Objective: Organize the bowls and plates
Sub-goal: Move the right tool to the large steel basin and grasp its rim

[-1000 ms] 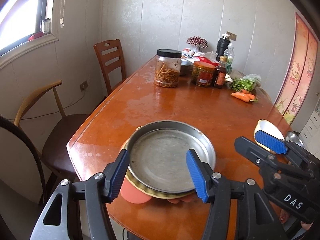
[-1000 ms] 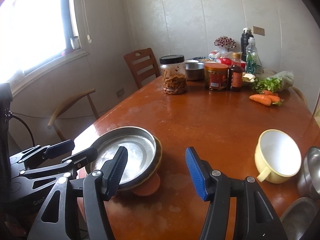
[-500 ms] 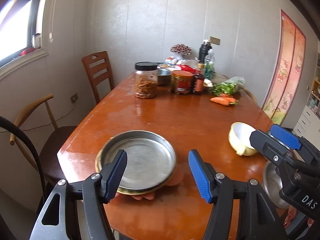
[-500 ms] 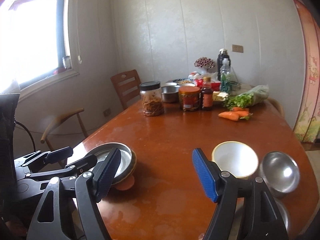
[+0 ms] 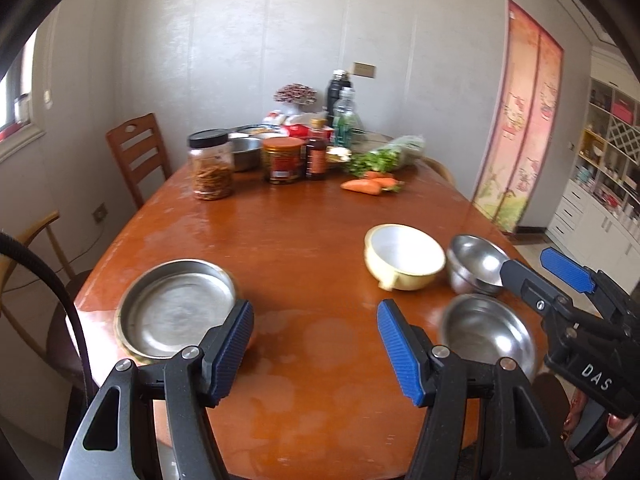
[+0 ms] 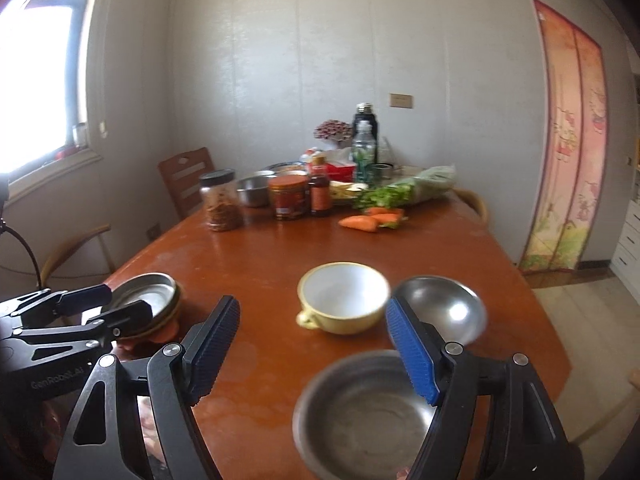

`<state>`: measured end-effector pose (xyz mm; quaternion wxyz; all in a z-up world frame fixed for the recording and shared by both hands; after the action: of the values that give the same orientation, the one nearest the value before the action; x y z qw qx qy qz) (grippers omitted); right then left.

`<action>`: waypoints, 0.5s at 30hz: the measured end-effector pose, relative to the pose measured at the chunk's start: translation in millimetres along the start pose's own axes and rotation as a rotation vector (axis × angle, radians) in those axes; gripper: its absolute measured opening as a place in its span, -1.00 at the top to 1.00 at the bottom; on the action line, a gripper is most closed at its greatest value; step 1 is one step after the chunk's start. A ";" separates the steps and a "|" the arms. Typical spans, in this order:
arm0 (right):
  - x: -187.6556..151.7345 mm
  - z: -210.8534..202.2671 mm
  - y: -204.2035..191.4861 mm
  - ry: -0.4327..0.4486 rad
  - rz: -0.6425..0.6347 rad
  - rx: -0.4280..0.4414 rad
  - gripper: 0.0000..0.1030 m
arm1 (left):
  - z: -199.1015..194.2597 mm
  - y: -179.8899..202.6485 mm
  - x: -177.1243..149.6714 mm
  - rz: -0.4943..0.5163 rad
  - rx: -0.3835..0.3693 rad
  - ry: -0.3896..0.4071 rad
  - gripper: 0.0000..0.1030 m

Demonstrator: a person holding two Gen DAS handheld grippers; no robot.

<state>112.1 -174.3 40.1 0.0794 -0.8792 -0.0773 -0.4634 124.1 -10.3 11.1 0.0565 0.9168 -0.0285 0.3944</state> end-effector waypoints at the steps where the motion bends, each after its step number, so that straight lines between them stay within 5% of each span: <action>1: -2.1 -4.5 9.2 0.001 0.015 -0.009 -0.50 | 0.2 6.8 -0.6 0.009 -0.009 -0.005 -0.24; 15: -26.6 -29.9 78.1 -0.043 0.113 -0.041 -0.51 | 4.7 95.2 -1.2 0.141 -0.114 -0.042 -0.25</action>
<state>89.7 -258.4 29.5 0.0857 -0.8934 -0.0199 -0.4405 117.5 -105.3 14.8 0.0802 0.9158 -0.1166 0.3759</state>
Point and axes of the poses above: each gripper's, at about its wrist camera, not at the fingertips, and z roughly the way its jaws point, y to its right, x to its top, the point moved 10 cm from there along z, roughly the way its jaws point, and after that the axes turned 5 degrees about -y, right-handed, at the moved point
